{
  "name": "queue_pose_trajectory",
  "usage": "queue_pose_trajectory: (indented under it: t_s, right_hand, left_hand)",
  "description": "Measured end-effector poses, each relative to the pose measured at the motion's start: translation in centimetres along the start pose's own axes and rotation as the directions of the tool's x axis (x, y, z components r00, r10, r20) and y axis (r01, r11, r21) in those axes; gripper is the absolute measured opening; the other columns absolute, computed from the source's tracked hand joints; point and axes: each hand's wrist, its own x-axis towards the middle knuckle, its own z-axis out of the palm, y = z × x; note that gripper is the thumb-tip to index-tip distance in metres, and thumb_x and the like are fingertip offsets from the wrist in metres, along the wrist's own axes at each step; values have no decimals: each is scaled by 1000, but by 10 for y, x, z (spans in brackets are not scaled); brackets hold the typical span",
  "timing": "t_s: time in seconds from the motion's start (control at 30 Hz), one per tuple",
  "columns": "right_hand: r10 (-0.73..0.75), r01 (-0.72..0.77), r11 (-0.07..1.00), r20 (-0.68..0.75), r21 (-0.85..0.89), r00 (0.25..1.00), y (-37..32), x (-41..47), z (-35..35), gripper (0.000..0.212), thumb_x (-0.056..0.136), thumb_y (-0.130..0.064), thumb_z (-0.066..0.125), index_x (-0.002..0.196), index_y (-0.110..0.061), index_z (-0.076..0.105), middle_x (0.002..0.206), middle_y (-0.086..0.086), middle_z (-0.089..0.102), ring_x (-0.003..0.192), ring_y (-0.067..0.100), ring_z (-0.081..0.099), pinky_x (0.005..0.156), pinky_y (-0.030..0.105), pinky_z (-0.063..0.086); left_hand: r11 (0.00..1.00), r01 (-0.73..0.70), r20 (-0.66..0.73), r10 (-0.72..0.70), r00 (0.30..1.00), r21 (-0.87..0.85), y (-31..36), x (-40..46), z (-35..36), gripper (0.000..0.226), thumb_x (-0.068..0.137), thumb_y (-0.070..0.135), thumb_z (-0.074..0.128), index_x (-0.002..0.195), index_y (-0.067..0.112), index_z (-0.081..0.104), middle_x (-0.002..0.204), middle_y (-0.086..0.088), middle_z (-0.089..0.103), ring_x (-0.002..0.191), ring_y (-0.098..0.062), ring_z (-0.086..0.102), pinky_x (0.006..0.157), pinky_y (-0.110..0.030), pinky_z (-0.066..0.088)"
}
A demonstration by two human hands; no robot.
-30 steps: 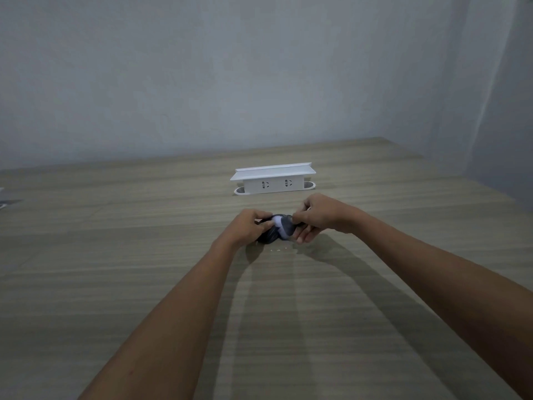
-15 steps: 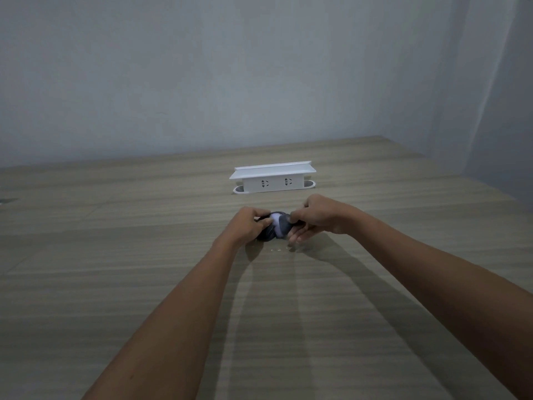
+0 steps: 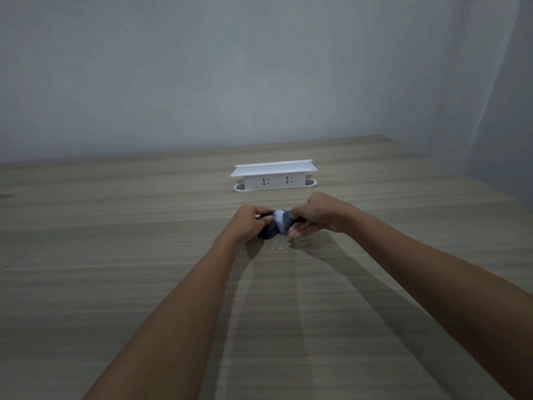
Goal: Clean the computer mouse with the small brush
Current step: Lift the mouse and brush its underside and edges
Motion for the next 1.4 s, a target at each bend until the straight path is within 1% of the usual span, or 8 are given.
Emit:
queue_pose_trajectory:
  t_s: [0.1, 0.37, 0.6, 0.87, 0.97, 1.1, 1.27, 1.4]
  right_hand:
    - [-59, 54, 997, -86, -60, 995, 0, 3, 2, 25, 79, 3, 64, 94, 23, 67, 85, 34, 73, 82, 42, 75, 81, 47, 63]
    - [-2, 8, 999, 129, -41, 992, -2, -6, 11, 30, 89, -4, 62, 101, 23, 62, 89, 32, 74, 90, 42, 75, 85, 42, 61]
    - [-78, 69, 992, -87, -102, 993, -6, 1, 3, 25, 77, 2, 63, 91, 22, 69, 74, 28, 74, 74, 39, 76, 79, 47, 63]
    - [-10, 20, 996, 111, -86, 994, -6, -10, 16, 26, 92, -2, 59, 96, 23, 62, 86, 33, 74, 78, 39, 76, 83, 45, 62]
    - [-17, 21, 997, 63, -74, 998, -9, -5, 13, 20, 90, -1, 60, 86, 19, 64, 87, 34, 73, 83, 42, 75, 86, 47, 61]
    - [-73, 56, 987, -111, -150, 991, -8, 9, 2, 31, 66, -3, 66, 86, 21, 68, 76, 30, 74, 71, 40, 76, 78, 55, 62]
    - [-101, 78, 986, -160, -145, 982, -1, 14, 2, 25, 83, -2, 58, 89, 19, 69, 72, 26, 74, 68, 37, 76, 76, 53, 63]
    - [-66, 59, 991, -49, -116, 997, -3, 4, 8, 25, 84, -1, 60, 93, 22, 68, 76, 28, 75, 71, 36, 76, 77, 47, 64]
  left_hand:
    - [999, 14, -3, -15, 1000, -32, 1, -1, -1, 32, 94, 15, 62, 126, 9, 68, 121, -6, 71, 112, -22, 65, 97, -32, 49]
    - [1000, -21, 15, 22, 1000, -10, 4, -5, -3, 32, 96, 9, 57, 127, 7, 66, 121, -5, 69, 108, -16, 61, 95, -27, 46]
    - [999, -5, 7, 6, 1000, -37, 5, -5, -3, 30, 96, 9, 57, 123, 8, 69, 113, -7, 72, 99, -15, 62, 94, -32, 49]
    - [999, -1, 29, 2, 1000, -36, 8, -7, -4, 31, 98, 12, 56, 127, 8, 66, 119, -3, 69, 106, -14, 60, 91, -24, 44]
    - [999, -6, 22, 7, 1000, -37, 8, -8, -4, 33, 97, 8, 55, 127, 8, 66, 119, -5, 69, 107, -16, 62, 90, -24, 45]
    - [998, 21, -1, -21, 1000, -55, 8, -9, -2, 31, 97, 8, 56, 127, 6, 66, 118, -9, 70, 104, -14, 61, 89, -22, 43]
    - [996, 42, 1, -42, 999, -84, 8, -9, 0, 32, 98, 10, 56, 128, 6, 65, 117, -5, 69, 106, -14, 61, 90, -22, 43]
    - [995, 43, 11, -42, 999, -93, 5, -7, 0, 34, 97, 11, 57, 130, 7, 64, 124, -11, 69, 116, -22, 63, 98, -29, 46]
